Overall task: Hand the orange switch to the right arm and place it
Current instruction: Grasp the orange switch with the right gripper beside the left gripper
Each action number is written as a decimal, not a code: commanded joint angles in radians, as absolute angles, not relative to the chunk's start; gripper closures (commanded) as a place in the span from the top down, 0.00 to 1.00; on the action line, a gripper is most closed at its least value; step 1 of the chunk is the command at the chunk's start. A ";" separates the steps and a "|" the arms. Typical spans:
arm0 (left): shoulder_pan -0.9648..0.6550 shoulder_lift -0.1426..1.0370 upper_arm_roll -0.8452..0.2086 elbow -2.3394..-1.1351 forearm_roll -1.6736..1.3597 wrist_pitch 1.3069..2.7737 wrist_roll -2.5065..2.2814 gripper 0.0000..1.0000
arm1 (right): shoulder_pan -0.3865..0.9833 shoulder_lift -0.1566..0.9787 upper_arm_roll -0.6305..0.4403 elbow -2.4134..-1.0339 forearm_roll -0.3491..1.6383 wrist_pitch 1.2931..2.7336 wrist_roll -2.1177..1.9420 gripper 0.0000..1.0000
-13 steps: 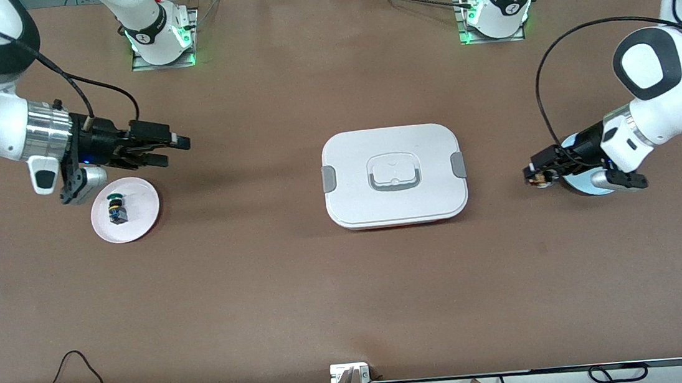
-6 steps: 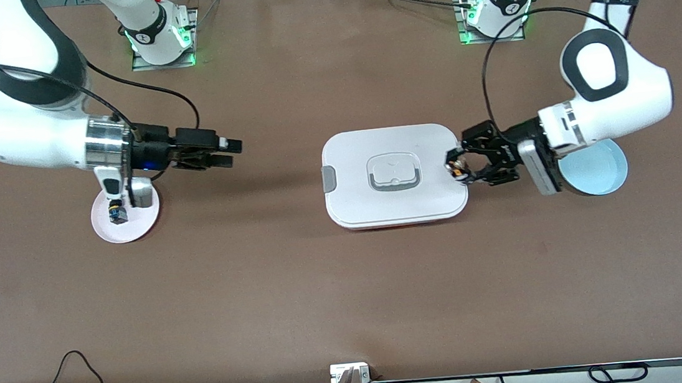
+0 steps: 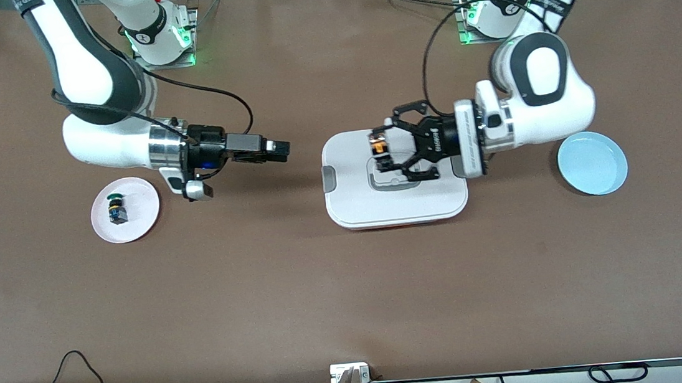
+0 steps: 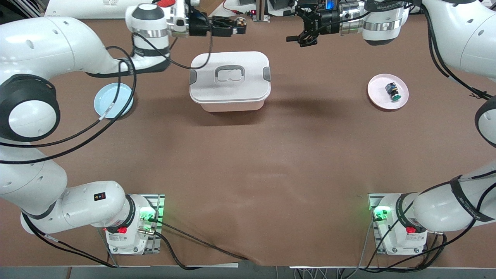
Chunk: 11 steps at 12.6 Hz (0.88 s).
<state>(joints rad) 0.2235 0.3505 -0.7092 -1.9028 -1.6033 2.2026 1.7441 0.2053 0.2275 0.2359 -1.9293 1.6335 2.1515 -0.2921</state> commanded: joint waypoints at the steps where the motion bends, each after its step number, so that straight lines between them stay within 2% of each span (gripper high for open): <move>1: 0.163 0.435 -0.713 -1.878 -1.791 2.221 2.068 0.36 | 0.221 0.224 0.294 -1.936 1.756 2.235 -0.302 1.00; 5: 0.120 0.451 -0.713 -1.878 -1.919 2.217 2.174 0.36 | 0.221 0.216 0.324 -1.950 1.781 2.269 -0.299 1.00; 11: 0.110 0.451 -0.713 -1.875 -1.928 2.217 2.187 0.36 | 0.255 0.238 0.324 -1.947 1.781 2.325 -0.354 1.00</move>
